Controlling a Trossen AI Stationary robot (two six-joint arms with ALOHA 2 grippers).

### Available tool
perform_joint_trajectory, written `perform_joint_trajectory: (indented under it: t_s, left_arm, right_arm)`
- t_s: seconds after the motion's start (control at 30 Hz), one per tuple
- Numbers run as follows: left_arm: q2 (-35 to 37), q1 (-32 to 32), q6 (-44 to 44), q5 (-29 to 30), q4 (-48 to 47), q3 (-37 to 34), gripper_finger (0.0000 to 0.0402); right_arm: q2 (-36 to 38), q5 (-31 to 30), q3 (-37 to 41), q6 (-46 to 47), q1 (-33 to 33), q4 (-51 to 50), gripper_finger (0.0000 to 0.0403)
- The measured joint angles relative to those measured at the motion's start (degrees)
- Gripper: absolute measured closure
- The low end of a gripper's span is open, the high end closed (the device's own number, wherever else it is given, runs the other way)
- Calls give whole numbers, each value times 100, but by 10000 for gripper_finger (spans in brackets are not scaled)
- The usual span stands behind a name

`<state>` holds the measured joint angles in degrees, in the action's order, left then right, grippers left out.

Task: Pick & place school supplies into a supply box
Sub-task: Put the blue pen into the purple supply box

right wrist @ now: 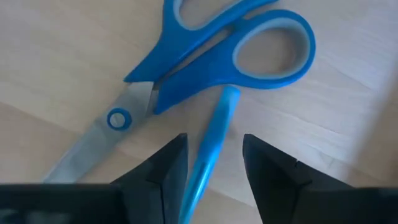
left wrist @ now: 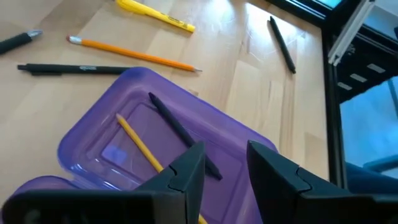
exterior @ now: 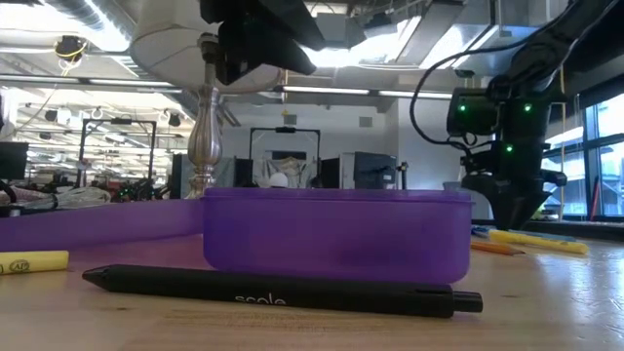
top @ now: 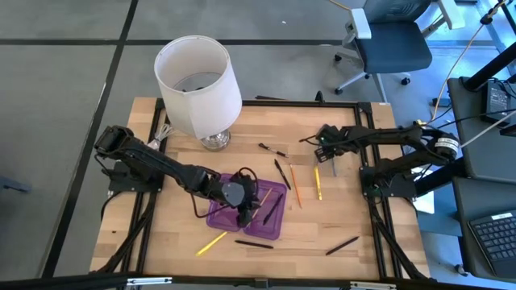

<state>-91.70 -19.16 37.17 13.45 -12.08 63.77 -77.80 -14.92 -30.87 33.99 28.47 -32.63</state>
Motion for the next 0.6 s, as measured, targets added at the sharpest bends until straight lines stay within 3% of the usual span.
perform_joint_trajectory:
  t_s: [0.13,0.27,0.47,0.6]
  left_arm:
    - [0,0,2,70,-98,0,287]
    - [99,-33,22,487,-427,-4,286]
    - [498,-219,318,1425,-1364,-4,286]
    - [746,-553,700,2271,-1983,-4,286]
  right_arm:
    - [-197,64,-22,-1,79,64,249]
    - [-252,129,-24,11,98,122,283]
    - [-251,241,-20,3,96,147,351]
    - [-249,261,-22,9,62,88,375]
